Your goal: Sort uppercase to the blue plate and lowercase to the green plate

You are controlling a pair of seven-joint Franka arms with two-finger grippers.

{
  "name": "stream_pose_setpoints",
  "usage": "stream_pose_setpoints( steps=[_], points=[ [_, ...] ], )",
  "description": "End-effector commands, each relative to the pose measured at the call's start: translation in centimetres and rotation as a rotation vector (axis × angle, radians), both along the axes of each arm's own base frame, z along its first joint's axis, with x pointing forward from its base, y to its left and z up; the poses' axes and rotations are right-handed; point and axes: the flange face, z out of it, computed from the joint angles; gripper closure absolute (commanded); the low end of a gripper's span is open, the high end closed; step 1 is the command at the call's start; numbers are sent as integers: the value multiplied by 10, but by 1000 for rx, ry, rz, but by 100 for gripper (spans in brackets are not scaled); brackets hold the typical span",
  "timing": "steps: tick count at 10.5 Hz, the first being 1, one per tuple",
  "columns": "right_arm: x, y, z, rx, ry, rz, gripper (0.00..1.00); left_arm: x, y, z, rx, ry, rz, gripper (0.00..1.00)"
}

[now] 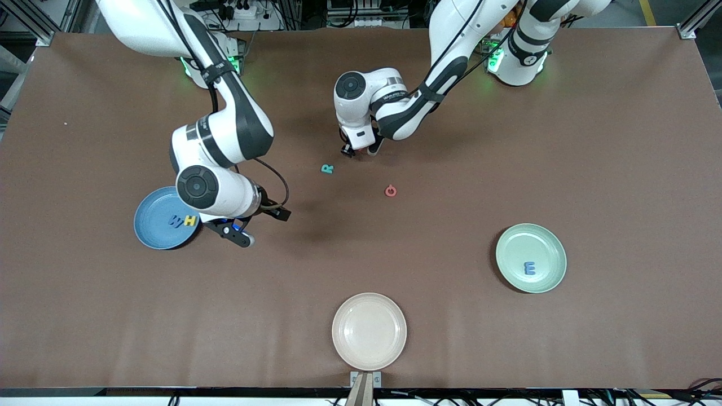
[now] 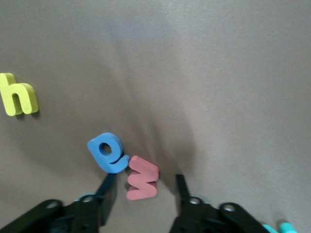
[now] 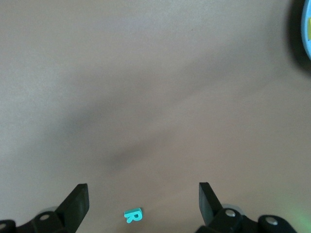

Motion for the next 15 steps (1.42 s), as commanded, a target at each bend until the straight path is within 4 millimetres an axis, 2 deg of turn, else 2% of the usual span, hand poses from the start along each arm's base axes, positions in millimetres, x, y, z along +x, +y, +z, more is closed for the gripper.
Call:
stream_pose_setpoints(
  steps=[1,2,4,5,7,9,11,12,13,14,15],
  points=[
    [-4,-2,-2,10,3,21,0,-2,-4,-5,4,-17,5,90],
    [-6,-3,-3,12,5,33,0,-2,-4,-6,5,-19,4,100],
    [-4,-7,-2,15,5,38,0,6,0,1,12,-32,-1,100],
    [-4,-9,-1,16,5,37,0,15,3,12,10,-53,-11,100],
    [-8,-10,-1,20,21,74,0,55,25,40,31,-88,-88,100],
    [-21,-11,0,28,17,107,0,111,64,69,27,-122,-130,100],
    [-35,11,0,38,-20,136,0,163,110,83,21,-141,-210,100],
    [-57,41,-11,36,-28,185,0,190,135,89,19,-150,-241,100],
    [-82,67,-23,35,-39,235,0,209,157,91,28,-143,-297,100],
    [-96,77,-33,27,-32,262,0,231,182,94,27,-146,-345,100],
    [-112,96,-37,25,-40,312,0,249,209,94,28,-143,-387,100]
  ],
)
